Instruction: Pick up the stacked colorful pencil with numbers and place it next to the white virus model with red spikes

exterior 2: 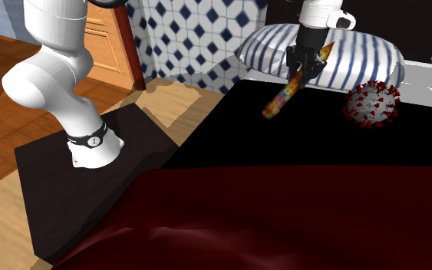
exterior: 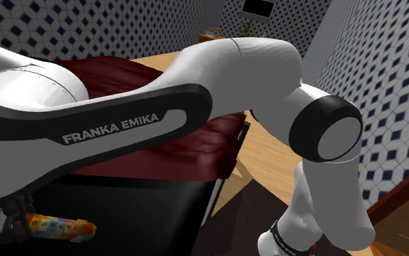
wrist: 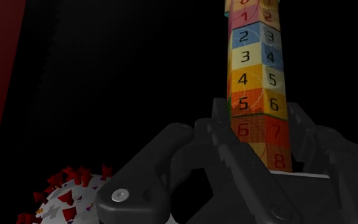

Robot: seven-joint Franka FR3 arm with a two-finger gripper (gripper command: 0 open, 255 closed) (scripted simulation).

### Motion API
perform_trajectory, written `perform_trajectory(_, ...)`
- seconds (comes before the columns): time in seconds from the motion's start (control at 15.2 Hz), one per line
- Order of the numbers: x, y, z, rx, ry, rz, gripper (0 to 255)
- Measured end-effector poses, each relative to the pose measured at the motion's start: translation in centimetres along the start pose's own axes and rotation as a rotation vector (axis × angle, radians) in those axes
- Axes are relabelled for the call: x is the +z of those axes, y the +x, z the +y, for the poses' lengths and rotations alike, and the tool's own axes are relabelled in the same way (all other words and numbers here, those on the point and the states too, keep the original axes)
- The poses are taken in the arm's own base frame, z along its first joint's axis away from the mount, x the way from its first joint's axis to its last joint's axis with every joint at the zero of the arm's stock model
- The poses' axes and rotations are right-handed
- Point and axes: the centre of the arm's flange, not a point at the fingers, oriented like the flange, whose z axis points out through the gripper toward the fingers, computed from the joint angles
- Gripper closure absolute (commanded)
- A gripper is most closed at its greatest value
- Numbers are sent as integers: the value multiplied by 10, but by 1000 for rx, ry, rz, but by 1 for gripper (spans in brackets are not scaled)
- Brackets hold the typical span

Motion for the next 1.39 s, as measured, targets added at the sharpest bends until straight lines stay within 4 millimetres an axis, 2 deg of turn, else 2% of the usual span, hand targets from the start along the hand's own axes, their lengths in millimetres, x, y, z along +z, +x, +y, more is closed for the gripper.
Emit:
perform_trajectory(0.33, 16, 4, -1, -2, -11, 43, 255)
perform_trajectory(0.53, 42, 2, 0, 0, -1, 3, 255)
perform_trajectory(0.99, 82, 0, 2, 1, 1, -5, 255)
perform_trajectory(1.39, 85, 2, 2, 2, -1, -3, 255)
